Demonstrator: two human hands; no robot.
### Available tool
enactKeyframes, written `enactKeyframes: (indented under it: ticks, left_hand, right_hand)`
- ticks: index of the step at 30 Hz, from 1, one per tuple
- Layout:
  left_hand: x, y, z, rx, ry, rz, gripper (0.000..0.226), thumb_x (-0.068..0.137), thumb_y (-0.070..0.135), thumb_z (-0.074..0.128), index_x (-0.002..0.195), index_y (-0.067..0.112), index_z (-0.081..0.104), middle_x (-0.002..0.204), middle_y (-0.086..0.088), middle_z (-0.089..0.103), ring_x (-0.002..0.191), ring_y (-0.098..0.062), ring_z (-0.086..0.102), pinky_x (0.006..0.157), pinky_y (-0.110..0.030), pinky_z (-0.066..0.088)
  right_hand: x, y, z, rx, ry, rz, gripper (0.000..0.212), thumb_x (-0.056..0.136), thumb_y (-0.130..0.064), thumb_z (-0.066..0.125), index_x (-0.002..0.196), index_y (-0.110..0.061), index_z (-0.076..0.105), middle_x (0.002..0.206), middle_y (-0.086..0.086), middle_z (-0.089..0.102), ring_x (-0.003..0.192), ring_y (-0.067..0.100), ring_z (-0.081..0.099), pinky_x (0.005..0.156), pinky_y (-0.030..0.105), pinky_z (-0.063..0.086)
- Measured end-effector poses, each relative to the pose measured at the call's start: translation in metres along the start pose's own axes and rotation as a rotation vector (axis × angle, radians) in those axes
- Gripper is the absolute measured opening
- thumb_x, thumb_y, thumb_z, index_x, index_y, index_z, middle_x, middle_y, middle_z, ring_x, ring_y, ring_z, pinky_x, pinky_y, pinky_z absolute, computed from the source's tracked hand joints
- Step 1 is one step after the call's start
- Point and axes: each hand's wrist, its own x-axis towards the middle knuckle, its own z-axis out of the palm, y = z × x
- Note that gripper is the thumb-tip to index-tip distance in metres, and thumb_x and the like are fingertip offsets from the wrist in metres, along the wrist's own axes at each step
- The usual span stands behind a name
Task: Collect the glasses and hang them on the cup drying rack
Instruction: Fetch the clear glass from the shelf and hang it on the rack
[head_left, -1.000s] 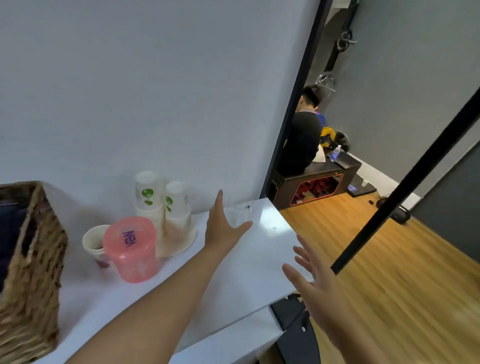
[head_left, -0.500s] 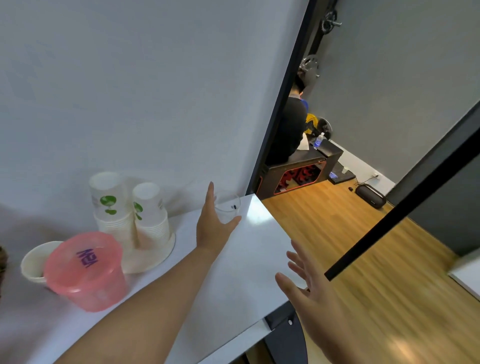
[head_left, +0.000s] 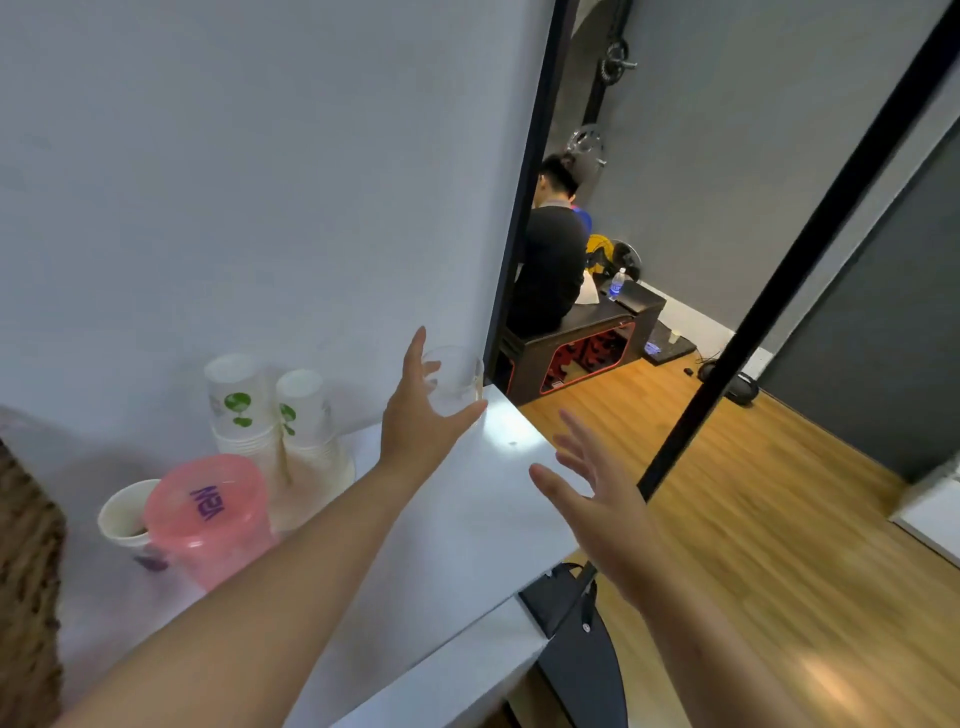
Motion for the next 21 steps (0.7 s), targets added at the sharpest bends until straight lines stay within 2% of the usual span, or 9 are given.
enactKeyframes:
  ticks: [3, 5, 7, 10, 15, 18, 21]
  left_hand:
    - [-0.018, 0.03, -0.02, 0.014, 0.014, 0.044, 0.117, 0.072, 0.052, 0.088, 0.158, 0.044, 0.01, 0.144, 0.003, 0.055, 0.119, -0.013, 0.058, 0.094, -0.023, 0.047]
    - [-0.034, 0.05, -0.035, 0.011, 0.021, 0.059, 0.117, 0.071, 0.052, 0.088, 0.158, 0.044, 0.01, 0.141, 0.003, 0.056, 0.116, -0.013, 0.058, 0.096, -0.029, 0.05]
    - [-0.053, 0.068, -0.05, 0.005, 0.03, 0.068, 0.118, 0.07, 0.053, 0.089, 0.157, 0.045, 0.011, 0.137, 0.003, 0.057, 0.115, -0.016, 0.06, 0.097, -0.034, 0.052]
    - [-0.088, 0.094, -0.072, 0.013, 0.048, 0.069, 0.117, 0.07, 0.051, 0.089, 0.157, 0.047, 0.011, 0.136, 0.004, 0.057, 0.117, -0.016, 0.06, 0.098, -0.036, 0.053]
    - [-0.157, 0.131, -0.106, 0.004, 0.069, 0.062, 0.114, 0.071, 0.049, 0.09, 0.155, 0.053, 0.013, 0.13, 0.009, 0.057, 0.116, -0.013, 0.061, 0.1, -0.043, 0.053]
    - [-0.199, 0.151, -0.137, 0.001, 0.079, 0.062, 0.114, 0.07, 0.049, 0.091, 0.154, 0.055, 0.013, 0.126, 0.014, 0.058, 0.115, -0.009, 0.061, 0.096, -0.04, 0.055]
    - [-0.237, 0.17, -0.18, 0.018, 0.113, 0.054, 0.115, 0.069, 0.05, 0.09, 0.154, 0.057, 0.013, 0.122, 0.02, 0.058, 0.111, -0.002, 0.062, 0.092, -0.029, 0.054]
  right_hand:
    - [-0.009, -0.012, -0.011, 0.012, -0.009, -0.061, 0.072, 0.093, -0.052, 0.069, 0.154, -0.056, 0.03, 0.149, -0.022, 0.048, 0.138, 0.003, 0.046, 0.087, 0.018, 0.04]
    - [-0.018, -0.019, -0.018, 0.023, -0.024, -0.089, 0.072, 0.094, -0.054, 0.068, 0.155, -0.056, 0.029, 0.155, -0.018, 0.045, 0.14, 0.005, 0.045, 0.095, 0.028, 0.04]
    - [-0.03, -0.026, -0.024, 0.026, -0.033, -0.12, 0.073, 0.095, -0.052, 0.067, 0.157, -0.052, 0.029, 0.159, -0.015, 0.043, 0.141, 0.008, 0.044, 0.099, 0.032, 0.04]
    - [-0.049, -0.033, -0.03, 0.031, -0.066, -0.176, 0.072, 0.097, -0.048, 0.067, 0.158, -0.048, 0.03, 0.161, -0.013, 0.042, 0.141, 0.01, 0.044, 0.098, 0.029, 0.037]
    - [-0.09, -0.045, -0.028, 0.024, -0.121, -0.27, 0.073, 0.096, -0.053, 0.066, 0.159, -0.047, 0.029, 0.16, -0.011, 0.043, 0.139, 0.009, 0.045, 0.099, 0.028, 0.036]
    - [-0.118, -0.063, -0.014, 0.047, -0.177, -0.323, 0.072, 0.094, -0.056, 0.065, 0.157, -0.049, 0.03, 0.157, -0.013, 0.045, 0.129, 0.001, 0.045, 0.094, 0.018, 0.036]
    - [-0.15, -0.091, 0.005, 0.116, -0.266, -0.369, 0.07, 0.093, -0.056, 0.068, 0.155, -0.051, 0.035, 0.151, -0.014, 0.05, 0.127, 0.001, 0.048, 0.084, 0.01, 0.037]
